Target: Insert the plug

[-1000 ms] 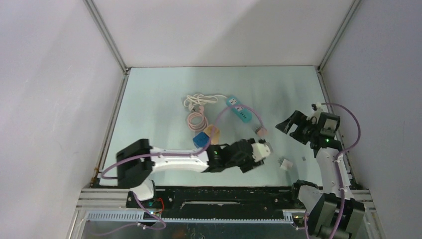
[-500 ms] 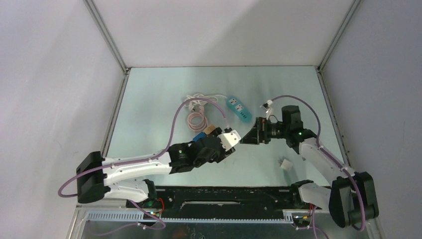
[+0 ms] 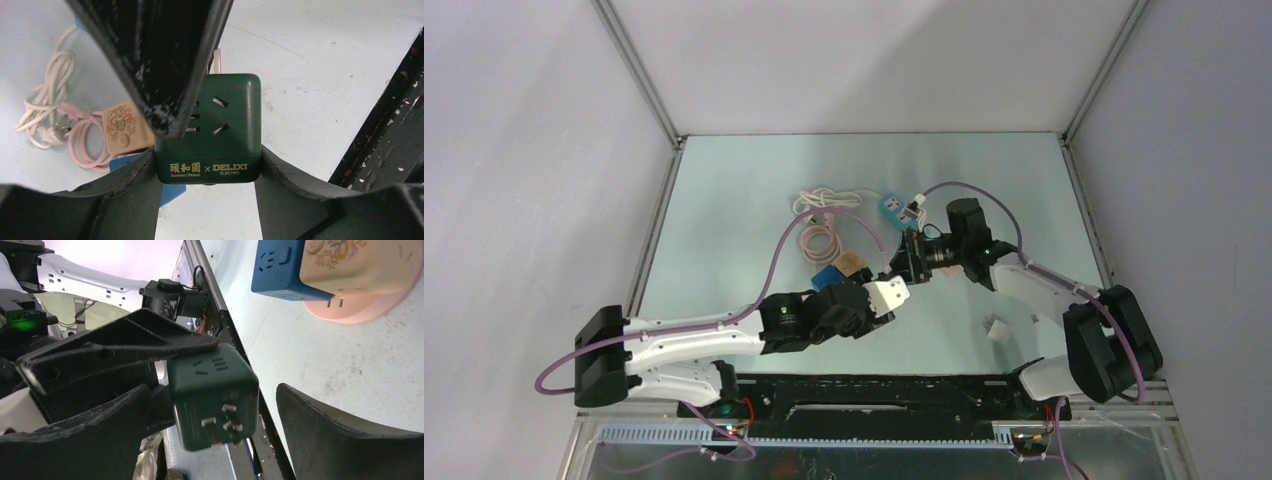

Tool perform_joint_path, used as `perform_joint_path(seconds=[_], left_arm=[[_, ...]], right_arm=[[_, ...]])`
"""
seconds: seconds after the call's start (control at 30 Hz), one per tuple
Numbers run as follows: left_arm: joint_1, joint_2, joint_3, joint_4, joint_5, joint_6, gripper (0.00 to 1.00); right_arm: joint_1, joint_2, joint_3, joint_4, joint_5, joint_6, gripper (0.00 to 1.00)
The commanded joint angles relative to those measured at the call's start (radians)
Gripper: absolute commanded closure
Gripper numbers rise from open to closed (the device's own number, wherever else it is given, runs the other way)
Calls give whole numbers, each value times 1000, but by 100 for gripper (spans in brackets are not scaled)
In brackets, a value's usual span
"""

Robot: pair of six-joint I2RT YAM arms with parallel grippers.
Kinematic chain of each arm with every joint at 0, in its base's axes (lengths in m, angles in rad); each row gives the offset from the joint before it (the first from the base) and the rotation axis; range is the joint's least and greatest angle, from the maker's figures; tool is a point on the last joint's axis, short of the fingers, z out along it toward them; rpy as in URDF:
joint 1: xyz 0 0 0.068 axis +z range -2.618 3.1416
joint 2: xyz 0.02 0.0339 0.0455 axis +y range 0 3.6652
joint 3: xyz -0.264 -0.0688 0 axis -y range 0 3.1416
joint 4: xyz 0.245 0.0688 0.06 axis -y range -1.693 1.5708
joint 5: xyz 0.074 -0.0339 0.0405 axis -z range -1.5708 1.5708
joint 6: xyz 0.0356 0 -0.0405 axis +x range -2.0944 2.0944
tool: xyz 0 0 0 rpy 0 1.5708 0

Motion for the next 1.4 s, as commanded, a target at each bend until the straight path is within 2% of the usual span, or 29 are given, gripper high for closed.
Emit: perform_joint_path(seconds=[0.0, 0.13, 0.23, 0.37, 0.43, 0.5, 0.53, 0.6, 0.63, 0.67, 0.73, 1.03, 1.27, 1.37], left_arm=[[-12, -22, 63, 38, -2, 17, 80], [-16, -20, 64, 36, -13, 21, 81], [-16, -24, 60, 39, -35, 20, 81], [-16, -31, 47, 50, -56, 20, 81], [-16, -30, 42, 59, -62, 17, 80], [-16, -29, 44, 67, -63, 8, 71], [-16, -28, 43, 73, -64, 2, 63], [-16, -31, 33, 97, -82, -6, 38], [-14, -35, 24, 113, -99, -12, 21], [-13, -41, 15, 129, -111, -17, 12], [-6, -62, -6, 158, -121, -33, 1], [99, -269, -172, 355, 75, -124, 0], [115, -342, -249, 468, 198, -56, 0], [118, -335, -256, 496, 184, -93, 1]], right_arm=[[32, 52, 64, 59, -52, 24, 6], [45, 57, 72, 40, -91, 3, 15], [45, 51, 72, 0, -127, -22, 33], [42, 6, 70, -108, -137, -92, 44], [40, -8, 71, -124, -141, -107, 76], [36, -19, 72, -126, -147, -108, 97], [32, -27, 71, -130, -139, -110, 100], [22, -55, 71, -149, -99, -116, 100], [14, -71, 71, -158, -77, -116, 100], [4, -88, 70, -166, -55, -112, 100], [-21, -126, 70, -183, -7, -104, 100], [-110, -328, 70, -282, 219, -86, 100], [-127, -373, 71, -314, 239, -97, 100], [-150, -393, 66, -325, 232, -105, 100]])
